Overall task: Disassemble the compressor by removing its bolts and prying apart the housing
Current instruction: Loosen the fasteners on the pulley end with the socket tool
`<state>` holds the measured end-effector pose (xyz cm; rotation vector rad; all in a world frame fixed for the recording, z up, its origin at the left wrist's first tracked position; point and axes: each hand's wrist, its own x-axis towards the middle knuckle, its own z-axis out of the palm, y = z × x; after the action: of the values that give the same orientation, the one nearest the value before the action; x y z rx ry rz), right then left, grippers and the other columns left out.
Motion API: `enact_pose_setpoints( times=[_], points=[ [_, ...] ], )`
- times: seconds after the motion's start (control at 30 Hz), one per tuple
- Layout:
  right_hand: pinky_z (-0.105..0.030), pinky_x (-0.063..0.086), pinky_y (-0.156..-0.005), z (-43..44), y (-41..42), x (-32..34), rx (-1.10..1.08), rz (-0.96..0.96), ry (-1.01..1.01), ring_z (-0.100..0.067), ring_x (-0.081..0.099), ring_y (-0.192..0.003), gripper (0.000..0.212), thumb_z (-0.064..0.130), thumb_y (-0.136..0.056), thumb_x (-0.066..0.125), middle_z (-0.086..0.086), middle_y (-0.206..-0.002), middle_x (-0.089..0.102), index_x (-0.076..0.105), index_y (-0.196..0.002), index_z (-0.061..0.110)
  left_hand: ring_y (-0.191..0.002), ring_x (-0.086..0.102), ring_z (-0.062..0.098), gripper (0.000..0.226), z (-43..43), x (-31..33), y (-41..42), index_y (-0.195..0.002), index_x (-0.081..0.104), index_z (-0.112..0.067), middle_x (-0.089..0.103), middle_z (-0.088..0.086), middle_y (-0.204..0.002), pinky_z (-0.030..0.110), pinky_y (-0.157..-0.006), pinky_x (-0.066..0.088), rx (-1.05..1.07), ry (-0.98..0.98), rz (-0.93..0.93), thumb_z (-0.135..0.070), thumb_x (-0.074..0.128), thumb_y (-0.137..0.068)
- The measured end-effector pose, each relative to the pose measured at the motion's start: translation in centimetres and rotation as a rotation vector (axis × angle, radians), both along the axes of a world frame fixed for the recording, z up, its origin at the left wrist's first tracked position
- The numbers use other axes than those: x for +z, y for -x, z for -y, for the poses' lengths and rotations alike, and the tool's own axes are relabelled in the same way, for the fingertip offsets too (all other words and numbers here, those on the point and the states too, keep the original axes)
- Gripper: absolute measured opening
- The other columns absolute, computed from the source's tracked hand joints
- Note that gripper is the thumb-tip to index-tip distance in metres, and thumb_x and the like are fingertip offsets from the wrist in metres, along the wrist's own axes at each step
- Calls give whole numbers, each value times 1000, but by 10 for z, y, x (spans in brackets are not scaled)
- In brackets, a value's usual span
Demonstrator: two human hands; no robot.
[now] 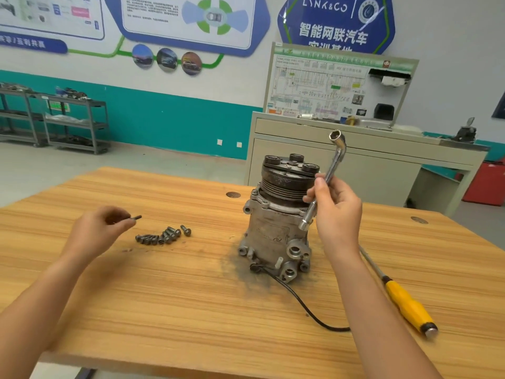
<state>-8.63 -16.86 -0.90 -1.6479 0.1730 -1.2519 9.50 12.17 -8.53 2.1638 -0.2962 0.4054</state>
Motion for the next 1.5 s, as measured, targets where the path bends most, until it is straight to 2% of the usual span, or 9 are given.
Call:
enact_pose_setpoints(
  times=[0.1, 0.17, 0.6, 0.77, 0.87, 1.1, 1.23, 1.37, 1.5],
  points=[
    [-22, 40, -46, -12, -4, -5, 34, 9, -35, -5, 45, -47, 27, 19, -97, 44, 12, -52, 48, 58, -80, 34, -89, 54, 20, 18, -5, -15, -8, -97, 68, -1, 66, 12, -98, 27, -77, 36, 0, 59, -62, -14, 69, -84],
    [-27, 33, -48, -16, -4, -10, 31, 3, -32, -9, 39, -51, 28, 22, -97, 44, 10, -58, 45, 60, -81, 39, -89, 54, 20, 13, 0, -18, -13, -92, 68, -4, 64, 8, -92, 28, -77, 35, -7, 109, -66, -14, 69, -84],
    [-14, 28, -37, 3, 4, -25, 6, -73, -167, -1, 35, -42, 20, 23, -96, 46, 10, -47, 46, 60, -84, 29, -81, 55, 21, 14, 3, -45, -45, -89, 71, -9, 70, 11, -91, 30, -68, 38, 61, -113, -100, -22, 68, -85],
    [-14, 33, -40, 3, 1, -34, -6, -114, -155, 1, 40, -40, 9, 24, -92, 54, 12, -44, 51, 54, -92, 34, -91, 60, 27, 15, 4, -47, -47, -91, 72, -9, 70, 10, -95, 30, -70, 38, 65, -128, -100, -22, 67, -86],
    [-15, 35, -39, 3, 1, -42, -31, -131, -129, -1, 37, -38, 15, 23, -87, 60, 7, -44, 53, 53, -95, 35, -90, 60, 27, 16, 5, -48, -48, -92, 72, -8, 71, 11, -95, 30, -69, 37, 67, -145, -81, -21, 66, -87],
    [-10, 40, -41, 3, 0, -52, -35, -161, -135, 1, 44, -41, 25, 24, -83, 67, 13, -45, 55, 50, -93, 38, -92, 60, 29, 22, 9, -48, -49, -97, 72, -7, 70, 12, -96, 30, -67, 36, 98, -143, -92, -25, 64, -88],
    [-8, 41, -43, 4, -1, -54, -57, -173, -157, 1, 50, -44, 42, 27, -81, 69, 9, -47, 57, 44, -114, 34, -93, 59, 29, 26, 8, -48, -49, -99, 72, -6, 71, 12, -95, 29, -68, 35, 107, -132, -102, -28, 62, -89],
    [-7, 37, -43, 7, 0, -54, -56, -208, -195, -7, 48, -49, 66, 33, -80, 70, -2, -57, 52, 39, -136, 20, -94, 59, 29, 28, 9, -48, -49, -102, 71, -6, 70, 12, -100, 30, -68, 37, 110, -154, -130, -30, 60, -90],
    [-16, 39, -52, 9, -1, -53, 2, -245, -228, 7, 52, -45, 38, 31, -79, 69, 18, -53, 62, 57, -114, 22, -106, 56, 34, 32, 12, -42, -39, -108, 68, -4, 65, 16, -114, 35, -77, 42, 126, -160, -105, -29, 54, -94]
  ],
)
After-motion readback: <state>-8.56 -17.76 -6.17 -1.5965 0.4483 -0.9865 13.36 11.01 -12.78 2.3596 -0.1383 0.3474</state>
